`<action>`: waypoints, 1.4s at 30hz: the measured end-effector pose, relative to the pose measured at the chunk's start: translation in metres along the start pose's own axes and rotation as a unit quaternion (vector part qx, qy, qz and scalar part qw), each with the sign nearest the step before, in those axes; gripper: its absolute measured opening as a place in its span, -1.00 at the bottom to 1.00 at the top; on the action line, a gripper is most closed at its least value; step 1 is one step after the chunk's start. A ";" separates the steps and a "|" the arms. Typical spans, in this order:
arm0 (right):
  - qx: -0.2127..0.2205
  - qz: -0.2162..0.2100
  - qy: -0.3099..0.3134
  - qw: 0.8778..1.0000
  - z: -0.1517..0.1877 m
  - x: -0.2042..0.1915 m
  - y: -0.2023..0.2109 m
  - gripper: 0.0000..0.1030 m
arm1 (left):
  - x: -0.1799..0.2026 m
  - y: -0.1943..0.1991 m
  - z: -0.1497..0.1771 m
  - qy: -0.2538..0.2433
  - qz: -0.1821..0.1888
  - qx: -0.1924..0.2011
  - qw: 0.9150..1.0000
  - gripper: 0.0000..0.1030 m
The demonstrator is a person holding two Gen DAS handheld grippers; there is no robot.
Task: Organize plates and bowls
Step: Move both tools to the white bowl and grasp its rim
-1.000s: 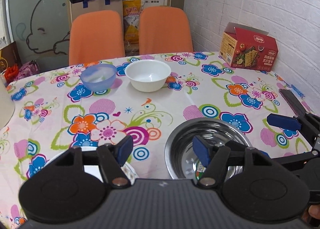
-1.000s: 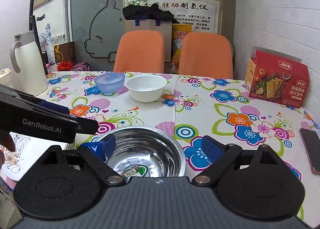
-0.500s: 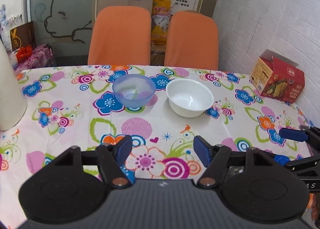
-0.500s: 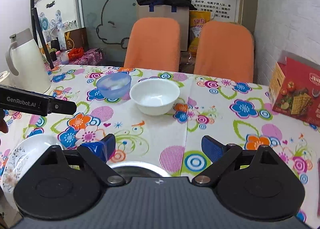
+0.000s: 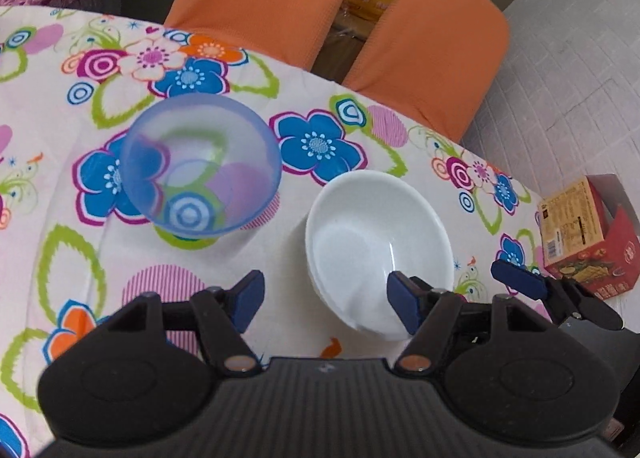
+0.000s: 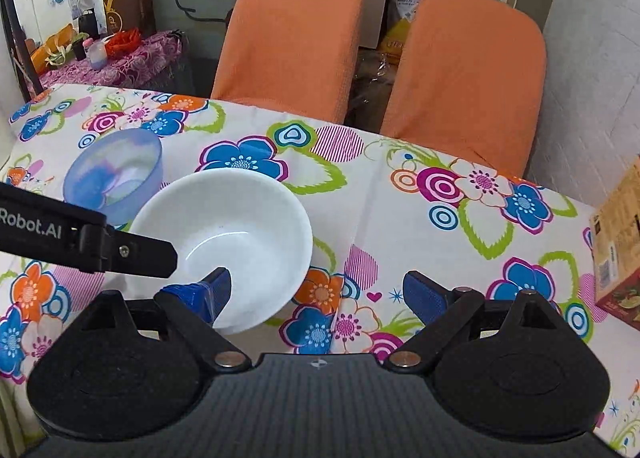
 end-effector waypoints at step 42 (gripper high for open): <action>0.094 -0.101 0.052 0.989 0.019 -0.026 -0.019 0.62 | 0.014 -0.040 -0.012 -0.020 -0.007 0.011 1.000 0.35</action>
Point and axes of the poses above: each gripper's, at about its wrist camera, not at the fingertips, and y roughly against the way its jaws point, x to its right, z to its underside, the point moved 8 cm from there along -y, roughly the way its jaws point, and after that the axes turned 2 degrees about -y, right-handed, at the moved point
